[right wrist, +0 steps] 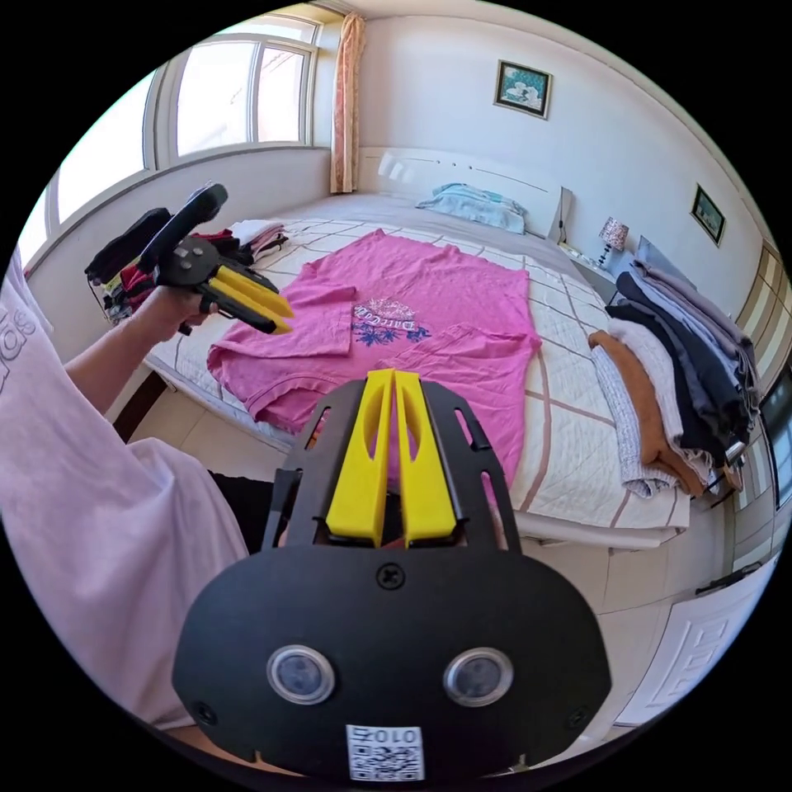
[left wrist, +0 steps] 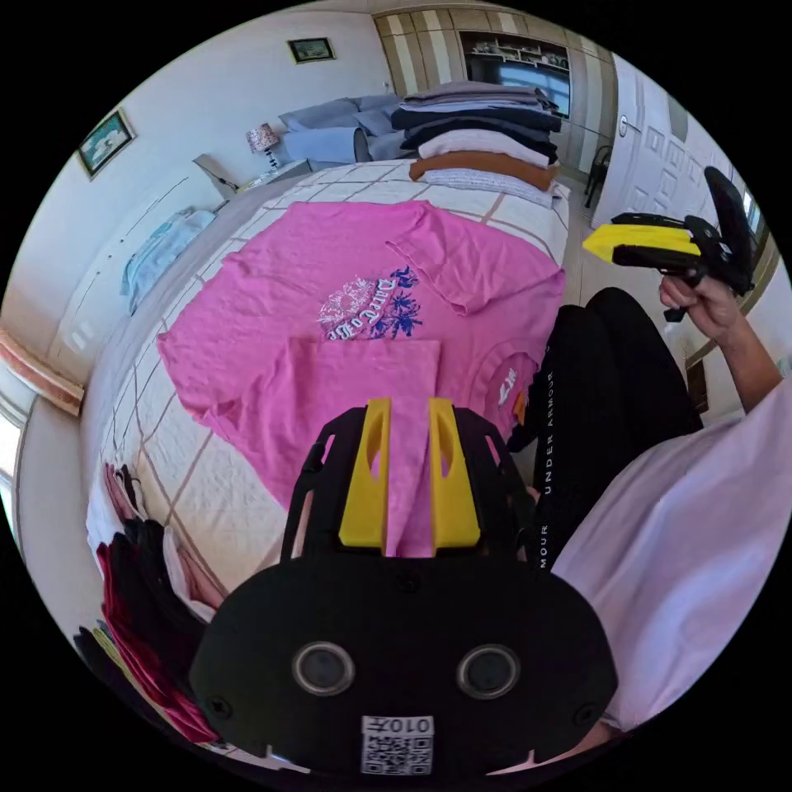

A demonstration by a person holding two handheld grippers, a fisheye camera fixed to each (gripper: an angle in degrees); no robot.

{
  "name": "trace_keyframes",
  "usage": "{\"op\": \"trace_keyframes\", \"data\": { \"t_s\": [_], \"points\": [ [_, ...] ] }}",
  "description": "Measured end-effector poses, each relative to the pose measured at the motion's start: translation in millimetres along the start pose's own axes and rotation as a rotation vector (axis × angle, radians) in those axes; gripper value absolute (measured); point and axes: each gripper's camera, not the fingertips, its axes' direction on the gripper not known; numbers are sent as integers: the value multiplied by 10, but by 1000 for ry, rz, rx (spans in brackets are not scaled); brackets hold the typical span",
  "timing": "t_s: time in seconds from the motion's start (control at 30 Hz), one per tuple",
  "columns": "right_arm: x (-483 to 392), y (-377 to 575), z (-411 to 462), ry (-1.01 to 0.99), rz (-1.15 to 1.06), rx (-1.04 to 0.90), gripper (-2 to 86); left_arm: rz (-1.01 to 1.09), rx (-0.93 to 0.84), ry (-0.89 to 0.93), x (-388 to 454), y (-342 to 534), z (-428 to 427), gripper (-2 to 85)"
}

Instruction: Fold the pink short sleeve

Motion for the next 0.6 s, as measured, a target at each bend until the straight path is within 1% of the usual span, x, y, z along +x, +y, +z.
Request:
{"op": "trace_keyframes", "data": {
  "t_s": [0.07,0.1,0.2,0.27,0.37,0.47,0.6],
  "points": [
    [-11,-81,166,-47,-32,-59,26,-61,12,-82,9,302,-115,54],
    [-35,-146,303,-74,-61,-101,27,-69,-18,-147,24,481,-136,58],
    [-136,-351,629,-118,-133,-143,29,-39,-87,-274,82,867,-94,66],
    [-201,-504,787,-132,-172,-146,33,-28,-82,-264,90,1000,-76,70],
    [-262,-748,998,-156,-210,-136,44,33,-49,-180,145,1060,-39,76],
    [-319,-926,1126,-186,-255,-138,50,139,-67,-182,302,1084,39,80],
    [-336,-1030,1267,-123,-286,-143,56,173,-117,-250,427,1168,156,76]
  ]
}}
